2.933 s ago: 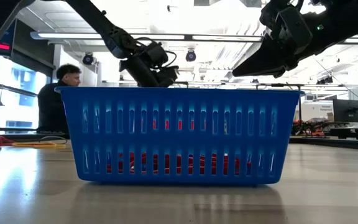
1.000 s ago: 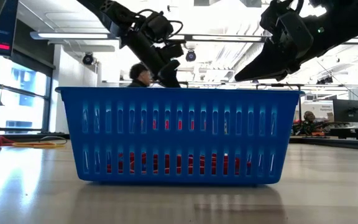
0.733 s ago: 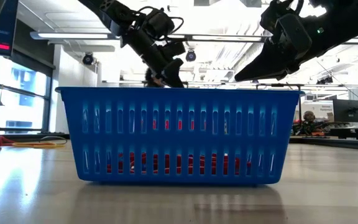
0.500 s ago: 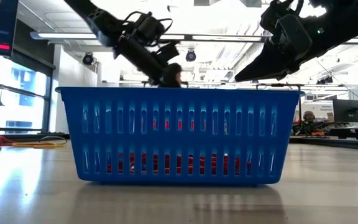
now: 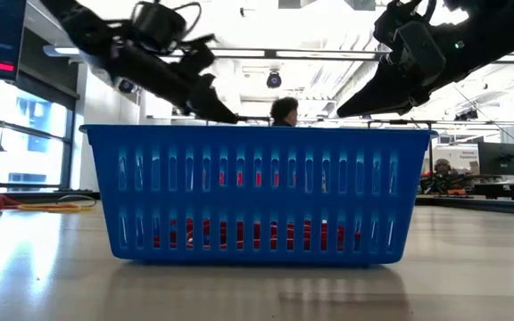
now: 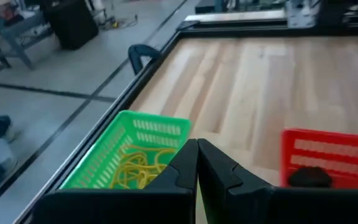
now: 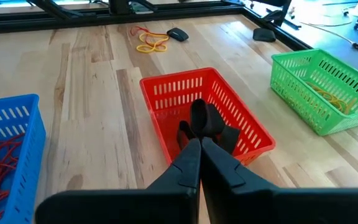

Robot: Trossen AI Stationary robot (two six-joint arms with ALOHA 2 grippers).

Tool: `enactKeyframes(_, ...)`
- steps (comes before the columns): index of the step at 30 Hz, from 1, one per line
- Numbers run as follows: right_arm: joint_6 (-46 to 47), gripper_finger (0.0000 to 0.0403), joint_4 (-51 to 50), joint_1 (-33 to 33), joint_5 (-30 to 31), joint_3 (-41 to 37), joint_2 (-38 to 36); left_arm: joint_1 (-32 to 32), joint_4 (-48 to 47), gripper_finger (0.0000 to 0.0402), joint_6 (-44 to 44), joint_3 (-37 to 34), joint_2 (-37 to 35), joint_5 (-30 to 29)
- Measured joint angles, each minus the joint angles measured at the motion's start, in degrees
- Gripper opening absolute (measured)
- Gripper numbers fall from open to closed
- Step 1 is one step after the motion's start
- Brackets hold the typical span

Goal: Sort rubber bands into baskets
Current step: Put the yellow rubber band into the green bin

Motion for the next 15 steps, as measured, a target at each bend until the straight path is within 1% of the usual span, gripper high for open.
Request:
enactKeyframes(1, 0.2, 0.0, 0.0, 0.0, -0.3, 0.0, 0.0, -0.6, 0.3, 0.0, 0.0, -1.3, -1.4, -0.1)
enactKeyframes(6, 0.6, 0.0, 0.1, 0.0, -7.2, 0.0, 0.0, -4.0, 0.9, 0.0, 0.0, -5.7, -6.9, -0.2)
enactKeyframes(8, 0.6, 0.0, 0.3, 0.0, -8.7, 0.0, 0.0, -5.4, 0.8, 0.0, 0.0, -7.1, -8.5, -0.2)
enactKeyframes(12, 0.6, 0.0, 0.5, 0.0, -9.1, 0.0, 0.0, -8.2, 1.1, 0.0, 0.1, -9.1, -10.5, -0.2)
enactKeyframes(15, 0.6, 0.0, 0.5, 0.0, -9.0, 0.0, 0.0, -10.3, 2.8, 0.0, 0.2, -10.9, -10.6, -0.2)
